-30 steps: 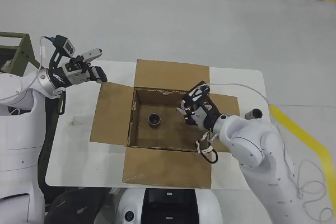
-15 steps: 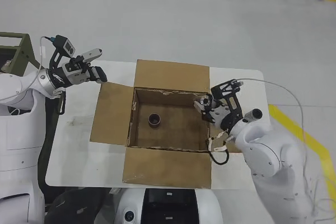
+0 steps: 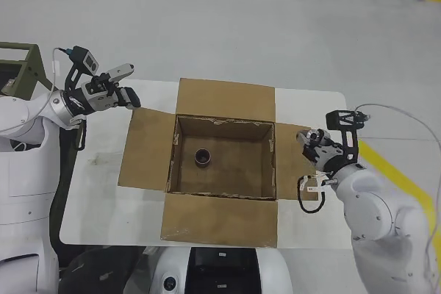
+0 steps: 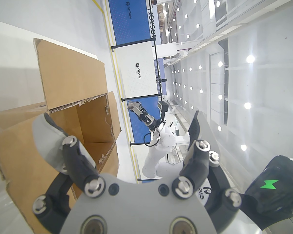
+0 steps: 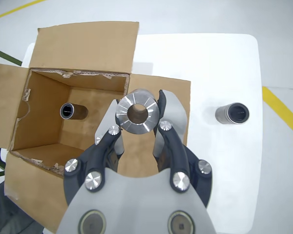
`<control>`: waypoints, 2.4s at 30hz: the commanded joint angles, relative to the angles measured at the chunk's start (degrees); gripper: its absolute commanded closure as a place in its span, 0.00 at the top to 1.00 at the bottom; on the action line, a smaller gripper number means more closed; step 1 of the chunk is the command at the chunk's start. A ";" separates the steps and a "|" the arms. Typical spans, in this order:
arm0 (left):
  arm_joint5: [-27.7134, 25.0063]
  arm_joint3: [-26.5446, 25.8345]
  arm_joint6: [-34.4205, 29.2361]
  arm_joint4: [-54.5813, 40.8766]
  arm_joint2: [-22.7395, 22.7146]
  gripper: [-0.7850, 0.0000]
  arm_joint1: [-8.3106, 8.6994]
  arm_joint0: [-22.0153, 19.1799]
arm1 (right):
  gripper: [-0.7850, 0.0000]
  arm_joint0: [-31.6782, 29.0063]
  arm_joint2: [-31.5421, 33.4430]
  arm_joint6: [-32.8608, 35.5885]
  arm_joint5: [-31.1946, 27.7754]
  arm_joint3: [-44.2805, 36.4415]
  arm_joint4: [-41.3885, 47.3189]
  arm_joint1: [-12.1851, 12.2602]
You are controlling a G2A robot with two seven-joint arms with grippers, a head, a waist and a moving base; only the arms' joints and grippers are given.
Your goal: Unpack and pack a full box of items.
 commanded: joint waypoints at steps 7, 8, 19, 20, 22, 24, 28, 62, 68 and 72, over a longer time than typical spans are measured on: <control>0.00 0.00 0.00 0.00 0.00 1.00 0.00 0.00 | 0.00 -1.48 3.58 -0.25 1.51 1.72 0.98 0.20; 0.00 0.00 0.00 0.00 0.00 1.00 0.00 0.00 | 0.00 -1.41 4.07 -0.19 1.80 2.13 0.66 0.25; 0.00 0.00 0.00 0.00 0.00 1.00 0.00 0.00 | 0.00 -0.94 9.34 1.06 3.25 8.32 0.90 0.64; 0.00 0.00 0.00 0.00 0.00 1.00 0.00 0.00 | 0.00 -1.09 9.63 1.02 3.29 8.79 1.11 0.66; 0.00 0.00 0.00 0.00 0.00 1.00 0.00 0.00 | 0.00 -1.63 10.07 0.75 3.79 9.48 1.35 0.67; 0.00 0.00 0.00 0.00 0.00 1.00 0.00 0.00 | 0.00 -2.16 10.77 0.32 3.97 10.19 2.04 0.68; 0.00 0.00 0.00 0.00 0.00 1.00 0.00 0.00 | 0.00 -3.74 11.94 -0.55 4.03 10.64 3.18 0.72; 0.00 0.00 0.00 0.00 0.00 1.00 0.00 0.00 | 0.00 -2.98 6.46 -6.17 2.89 27.66 2.01 0.66; 0.00 0.00 0.00 0.00 0.00 1.00 0.00 0.00 | 0.00 -1.92 6.08 -6.90 3.97 29.55 1.20 0.65; 0.00 0.00 0.00 0.00 0.00 1.00 0.00 0.00 | 0.00 -0.96 5.98 -7.10 4.31 30.90 1.07 0.65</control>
